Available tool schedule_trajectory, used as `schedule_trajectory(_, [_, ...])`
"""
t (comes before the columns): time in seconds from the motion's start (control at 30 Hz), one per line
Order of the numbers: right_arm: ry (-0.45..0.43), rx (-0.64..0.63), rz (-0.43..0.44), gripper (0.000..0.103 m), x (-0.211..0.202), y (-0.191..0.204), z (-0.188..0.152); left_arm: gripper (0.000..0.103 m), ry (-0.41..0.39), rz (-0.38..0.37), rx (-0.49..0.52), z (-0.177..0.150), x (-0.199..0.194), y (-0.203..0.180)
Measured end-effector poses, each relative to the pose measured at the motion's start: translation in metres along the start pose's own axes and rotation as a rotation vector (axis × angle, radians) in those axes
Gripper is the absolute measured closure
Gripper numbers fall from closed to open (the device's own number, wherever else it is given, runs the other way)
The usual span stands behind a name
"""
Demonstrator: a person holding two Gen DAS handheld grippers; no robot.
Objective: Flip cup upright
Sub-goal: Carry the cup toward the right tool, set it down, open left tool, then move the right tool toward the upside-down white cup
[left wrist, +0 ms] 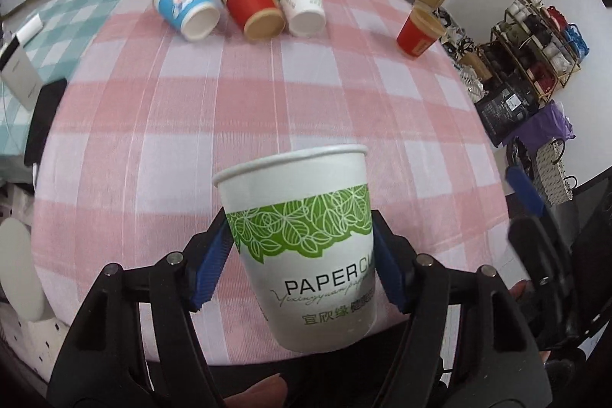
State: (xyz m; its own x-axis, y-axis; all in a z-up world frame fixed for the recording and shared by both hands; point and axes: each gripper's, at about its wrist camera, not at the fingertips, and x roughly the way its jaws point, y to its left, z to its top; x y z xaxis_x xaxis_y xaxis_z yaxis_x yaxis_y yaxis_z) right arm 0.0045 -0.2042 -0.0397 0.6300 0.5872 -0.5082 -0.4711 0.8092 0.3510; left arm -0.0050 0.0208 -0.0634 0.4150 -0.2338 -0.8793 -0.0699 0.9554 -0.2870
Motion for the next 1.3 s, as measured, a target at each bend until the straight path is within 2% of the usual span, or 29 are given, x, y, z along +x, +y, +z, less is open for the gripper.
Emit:
schedule_trajectory(0.1, [0.006,-0.004,0.000,0.001,-0.003,0.003,-0.003,0.037,0.005,0.027,-0.001,-0.013,0.008,0.002])
schedule_trajectory(0.2, [0.008,-0.024,0.002,0.001,-0.007,0.011,-0.005,0.037,0.031,0.022,0.005,-0.021,0.021,0.003])
schedule_trajectory(0.3, [0.000,-0.036,0.004,0.001,-0.011,0.015,-0.007,0.036,0.044,0.012,0.008,-0.023,0.035,0.006])
schedule_trajectory(0.37, [0.006,-0.037,0.007,0.001,-0.011,0.016,-0.007,0.035,0.066,0.032,0.012,-0.022,0.044,0.007])
schedule_trajectory(0.4, [0.013,-0.035,0.010,0.001,-0.010,0.016,-0.008,0.032,0.074,0.036,0.024,-0.022,0.048,0.006])
schedule_trajectory(0.43, [0.019,-0.033,0.015,0.001,-0.008,0.016,-0.008,0.020,0.080,0.054,0.040,-0.022,0.051,0.004])
schedule_trajectory(0.5, [0.023,-0.030,0.018,0.001,-0.008,0.017,-0.010,0.006,0.068,0.091,0.075,-0.020,0.053,0.001])
schedule_trajectory(0.53, [0.027,-0.029,0.020,0.001,-0.007,0.017,-0.010,0.001,0.046,0.098,0.085,-0.020,0.051,-0.001])
schedule_trajectory(0.7, [0.029,-0.026,0.020,0.001,-0.007,0.017,-0.009,0.001,-0.049,0.072,0.067,-0.013,0.024,0.003])
schedule_trajectory(0.83, [0.054,-0.033,0.044,0.001,-0.007,0.020,-0.003,0.001,-0.152,0.059,0.039,-0.014,-0.020,0.007])
schedule_trajectory(0.93, [0.054,-0.054,0.078,0.001,-0.015,0.030,0.004,0.001,-0.288,0.137,0.055,-0.021,-0.069,0.004])
schedule_trajectory(1.03, [0.038,-0.054,0.129,0.001,-0.023,0.040,0.013,0.001,-0.400,0.170,0.056,-0.032,-0.104,0.002])
schedule_trajectory(1.17, [0.008,-0.077,0.154,0.001,-0.033,0.060,0.019,0.001,-0.442,0.187,0.070,-0.045,-0.121,0.002])
schedule_trajectory(1.3, [0.006,-0.114,0.152,0.001,-0.036,0.076,0.018,0.001,-0.478,0.240,0.094,-0.061,-0.127,0.000])
